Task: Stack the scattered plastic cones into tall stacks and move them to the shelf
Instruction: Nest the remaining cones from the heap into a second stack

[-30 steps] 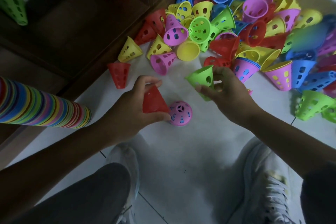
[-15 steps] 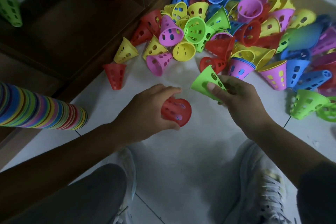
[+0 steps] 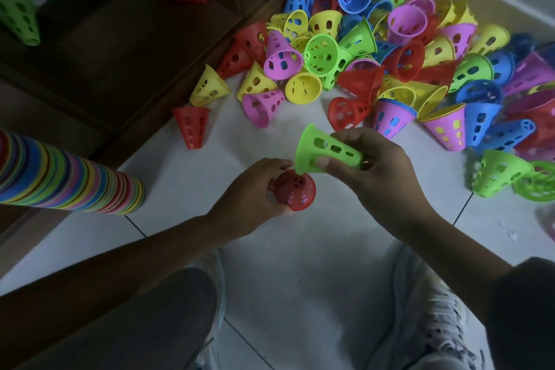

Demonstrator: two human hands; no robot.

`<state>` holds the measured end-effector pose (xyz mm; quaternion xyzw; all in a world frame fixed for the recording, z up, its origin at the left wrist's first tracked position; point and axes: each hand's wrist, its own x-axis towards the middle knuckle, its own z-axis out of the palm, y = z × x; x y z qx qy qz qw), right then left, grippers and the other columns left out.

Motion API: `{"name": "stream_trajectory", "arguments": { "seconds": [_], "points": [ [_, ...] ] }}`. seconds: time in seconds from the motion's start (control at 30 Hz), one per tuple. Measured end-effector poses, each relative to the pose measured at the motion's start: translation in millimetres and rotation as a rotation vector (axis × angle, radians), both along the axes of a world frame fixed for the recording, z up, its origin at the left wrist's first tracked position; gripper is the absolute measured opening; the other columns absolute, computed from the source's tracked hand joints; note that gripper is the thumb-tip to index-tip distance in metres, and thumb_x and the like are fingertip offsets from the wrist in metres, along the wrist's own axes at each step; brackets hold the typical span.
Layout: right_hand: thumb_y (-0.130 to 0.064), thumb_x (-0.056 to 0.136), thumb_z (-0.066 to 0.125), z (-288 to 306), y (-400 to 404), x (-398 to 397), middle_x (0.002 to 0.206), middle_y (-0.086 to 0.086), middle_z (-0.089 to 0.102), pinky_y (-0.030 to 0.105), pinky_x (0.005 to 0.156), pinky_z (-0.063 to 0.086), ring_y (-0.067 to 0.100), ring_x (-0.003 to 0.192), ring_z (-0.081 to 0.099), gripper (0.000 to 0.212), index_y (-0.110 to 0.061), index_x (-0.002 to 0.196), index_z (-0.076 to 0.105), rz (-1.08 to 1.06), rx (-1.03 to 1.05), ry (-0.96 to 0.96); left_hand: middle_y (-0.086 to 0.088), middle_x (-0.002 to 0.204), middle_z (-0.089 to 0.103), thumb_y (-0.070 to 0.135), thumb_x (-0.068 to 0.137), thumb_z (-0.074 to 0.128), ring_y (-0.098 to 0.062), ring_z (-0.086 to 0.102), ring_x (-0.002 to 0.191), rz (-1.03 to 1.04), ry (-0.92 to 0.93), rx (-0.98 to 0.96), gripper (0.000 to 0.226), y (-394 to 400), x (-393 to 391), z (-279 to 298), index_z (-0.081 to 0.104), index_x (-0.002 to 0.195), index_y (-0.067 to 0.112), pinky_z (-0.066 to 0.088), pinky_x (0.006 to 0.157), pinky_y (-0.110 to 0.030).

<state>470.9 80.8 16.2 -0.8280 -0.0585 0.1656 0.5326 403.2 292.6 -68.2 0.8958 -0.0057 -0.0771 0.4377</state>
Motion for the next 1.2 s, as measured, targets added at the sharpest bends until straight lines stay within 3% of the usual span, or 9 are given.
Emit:
{"name": "stream_trajectory", "arguments": {
  "seconds": [0.17, 0.27, 0.37, 0.47, 0.57, 0.7, 0.9, 1.07, 1.2],
  "points": [
    [-0.039, 0.077, 0.082, 5.9, 8.7, -2.7, 0.108, -0.017, 0.066, 0.008, 0.071, 0.045, -0.005, 0.091, 0.059, 0.047, -0.029, 0.119, 0.064, 0.158, -0.167, -0.152, 0.010, 0.106, 0.052, 0.019, 0.067, 0.093, -0.010, 0.058, 0.082, 0.049, -0.068, 0.056, 0.069, 30.0, 0.5, -2.6, 0.060, 0.127, 0.016, 0.048, 0.076, -0.015],
    [-0.039, 0.077, 0.082, 15.9, 10.5, -1.4, 0.111, -0.016, 0.067, 0.017, 0.080, 0.051, 0.000, 0.096, 0.061, 0.048, -0.030, 0.121, 0.065, 0.152, -0.156, -0.245, 0.006, 0.106, 0.055, 0.023, 0.071, 0.091, -0.014, 0.058, 0.084, 0.086, -0.094, 0.110, 0.064, 52.0, 3.9, -2.6, 0.060, 0.126, 0.018, 0.054, 0.078, -0.028],
    [-0.038, 0.078, 0.082, 21.3, 8.1, -0.6, 0.113, -0.010, 0.065, 0.020, 0.080, 0.050, 0.007, 0.096, 0.060, 0.047, -0.030, 0.121, 0.065, 0.202, -0.208, -0.364, 0.004, 0.110, 0.054, 0.025, 0.074, 0.088, -0.013, 0.053, 0.083, 0.152, -0.157, 0.191, 0.058, 67.5, 9.8, 3.4, 0.061, 0.125, 0.017, 0.050, 0.077, -0.022],
    [-0.038, 0.079, 0.081, 16.4, 4.8, -3.5, 0.112, -0.007, 0.062, 0.006, 0.076, 0.039, 0.005, 0.094, 0.054, 0.048, -0.024, 0.121, 0.064, 0.342, -0.309, -0.437, -0.003, 0.122, 0.050, 0.020, 0.078, 0.085, -0.008, 0.046, 0.093, 0.294, -0.225, 0.270, 0.057, 77.7, 16.4, 8.3, 0.059, 0.128, 0.014, 0.043, 0.080, -0.014],
    [-0.035, 0.079, 0.083, 2.3, 5.7, -8.3, 0.114, -0.005, 0.061, 0.007, 0.077, 0.040, 0.007, 0.096, 0.055, 0.050, -0.021, 0.122, 0.062, 0.406, -0.344, -0.429, -0.011, 0.137, 0.041, 0.018, 0.076, 0.086, -0.022, 0.049, 0.118, 0.430, -0.244, 0.325, 0.066, 87.2, 21.2, 4.0, 0.053, 0.133, 0.015, 0.050, 0.091, -0.029],
    [-0.031, 0.079, 0.084, -19.9, 15.2, -10.9, 0.115, -0.005, 0.058, 0.005, 0.074, 0.043, 0.009, 0.097, 0.056, 0.050, -0.022, 0.123, 0.062, 0.439, -0.364, -0.362, -0.013, 0.147, 0.030, 0.018, 0.074, 0.088, -0.034, 0.035, 0.133, 0.521, -0.159, 0.407, 0.082, 99.4, 31.2, 0.0, 0.044, 0.144, 0.017, 0.045, 0.096, -0.030],
    [-0.042, 0.083, 0.077, -37.1, 24.3, -14.9, 0.120, -0.008, 0.052, 0.022, 0.081, 0.049, 0.013, 0.103, 0.054, 0.051, -0.027, 0.128, 0.056, 0.493, -0.399, -0.269, -0.014, 0.154, 0.022, 0.024, 0.074, 0.089, -0.041, 0.030, 0.136, 0.448, -0.031, 0.479, 0.091, 115.4, 38.2, -6.2, 0.037, 0.149, 0.022, 0.050, 0.098, -0.048],
    [-0.060, 0.093, 0.050, -37.8, 10.0, -12.2, 0.124, -0.008, 0.054, 0.025, 0.079, 0.050, 0.008, 0.096, 0.056, 0.050, -0.026, 0.129, 0.057, 0.406, -0.376, -0.262, -0.017, 0.151, 0.027, 0.019, 0.075, 0.088, -0.042, 0.043, 0.131, 0.436, -0.024, 0.407, 0.084, 120.5, 33.8, -10.8, 0.037, 0.143, 0.017, 0.053, 0.095, -0.046],
    [-0.052, 0.094, 0.054, -49.0, -14.7, -0.6, 0.129, 0.005, 0.056, 0.034, 0.098, 0.044, 0.025, 0.119, 0.050, 0.048, -0.018, 0.126, 0.061, 0.237, -0.465, -0.365, -0.022, 0.148, 0.031, 0.018, 0.077, 0.086, -0.043, 0.050, 0.124, 0.454, 0.005, 0.370, 0.079, 116.1, 30.2, -10.1, 0.037, 0.139, 0.009, 0.055, 0.088, -0.044]
  ]
}}
